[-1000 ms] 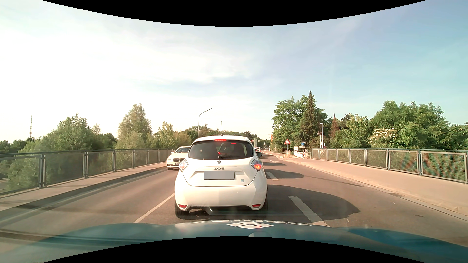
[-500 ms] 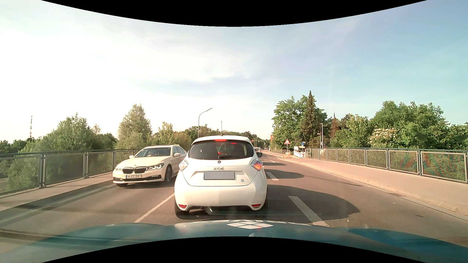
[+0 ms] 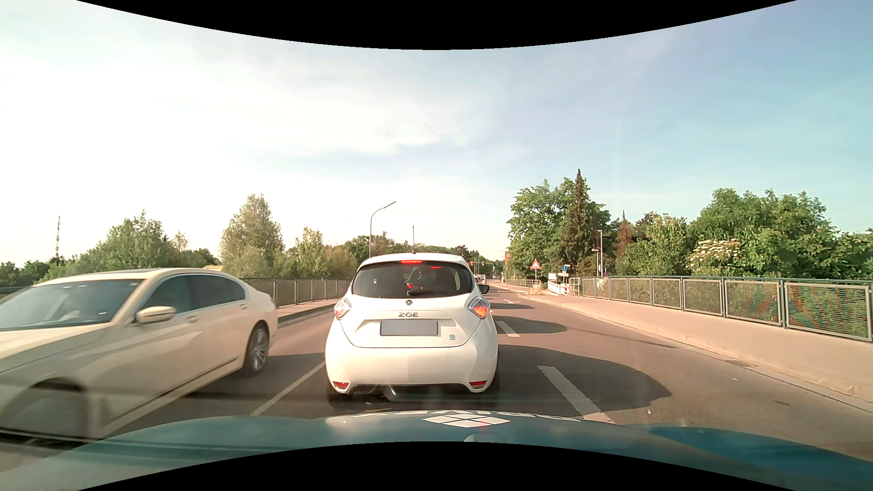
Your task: Follow the waypoints while adhering to traffic rules and regulations
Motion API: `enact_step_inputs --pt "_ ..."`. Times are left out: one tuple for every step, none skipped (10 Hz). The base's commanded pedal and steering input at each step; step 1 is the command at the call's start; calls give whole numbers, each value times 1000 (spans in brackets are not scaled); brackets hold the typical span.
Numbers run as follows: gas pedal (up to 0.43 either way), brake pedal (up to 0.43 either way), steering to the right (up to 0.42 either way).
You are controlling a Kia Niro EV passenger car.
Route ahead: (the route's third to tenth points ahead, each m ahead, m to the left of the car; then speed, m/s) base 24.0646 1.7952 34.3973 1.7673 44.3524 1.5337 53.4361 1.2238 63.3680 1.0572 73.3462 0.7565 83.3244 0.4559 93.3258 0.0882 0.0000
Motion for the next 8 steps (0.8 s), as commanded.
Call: enact_step_inputs --pt "0 299 -1" --pt "0 299 -1" --pt "0 299 -1" --pt "0 299 -1" --pt "0 299 -1" --pt "0 293 -1" --pt "0 293 -1" --pt "0 293 -1"
